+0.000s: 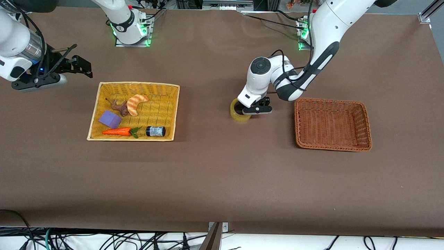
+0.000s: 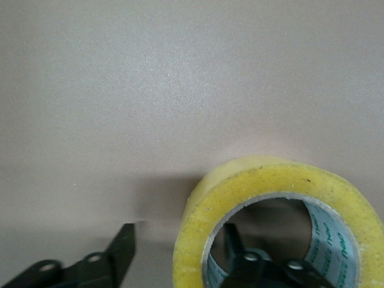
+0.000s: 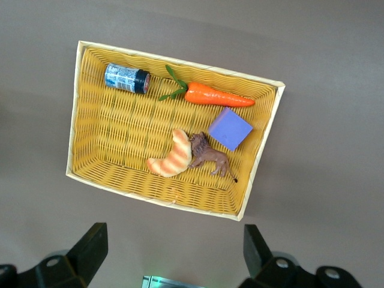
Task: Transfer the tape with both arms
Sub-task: 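Lower the left gripper onto the tape roll rim and close it, then lift the tape with the left gripper and carry it over the wicker basket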
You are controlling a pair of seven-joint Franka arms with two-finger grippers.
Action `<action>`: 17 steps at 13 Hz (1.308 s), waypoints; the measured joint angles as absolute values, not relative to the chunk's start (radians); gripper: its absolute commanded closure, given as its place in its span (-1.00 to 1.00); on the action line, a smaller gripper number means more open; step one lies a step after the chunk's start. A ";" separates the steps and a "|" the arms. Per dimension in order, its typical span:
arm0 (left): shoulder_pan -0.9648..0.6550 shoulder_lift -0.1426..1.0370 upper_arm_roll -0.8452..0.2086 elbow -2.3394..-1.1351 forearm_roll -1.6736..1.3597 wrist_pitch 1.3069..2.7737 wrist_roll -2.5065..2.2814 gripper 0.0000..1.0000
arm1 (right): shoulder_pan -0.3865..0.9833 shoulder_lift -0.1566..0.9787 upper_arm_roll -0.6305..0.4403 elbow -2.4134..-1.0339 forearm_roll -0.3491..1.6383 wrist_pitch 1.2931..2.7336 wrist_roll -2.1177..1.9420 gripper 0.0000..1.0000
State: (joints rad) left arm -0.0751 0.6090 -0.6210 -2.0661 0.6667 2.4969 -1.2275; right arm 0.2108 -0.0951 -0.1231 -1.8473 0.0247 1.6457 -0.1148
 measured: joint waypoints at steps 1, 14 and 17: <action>-0.075 0.610 -0.620 -2.065 0.667 2.497 -1.228 1.00 | 0.211 -0.095 -0.123 -1.847 0.025 1.646 -0.115 -1.00; 0.135 0.418 -0.600 -1.829 0.371 1.970 -0.409 1.00 | 0.212 -0.088 -0.122 -1.850 0.024 1.666 -0.115 -1.00; 0.287 0.417 -0.584 -1.837 0.370 1.962 -0.183 1.00 | 0.212 -0.087 -0.122 -1.855 0.024 1.666 -0.115 -1.00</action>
State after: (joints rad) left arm 0.2873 0.4167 -0.5842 -1.8372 0.3701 1.9620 -0.1828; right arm 0.2117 -0.0871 -0.1220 -1.8553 0.0240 1.6658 -0.1147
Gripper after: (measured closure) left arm 0.780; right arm 0.000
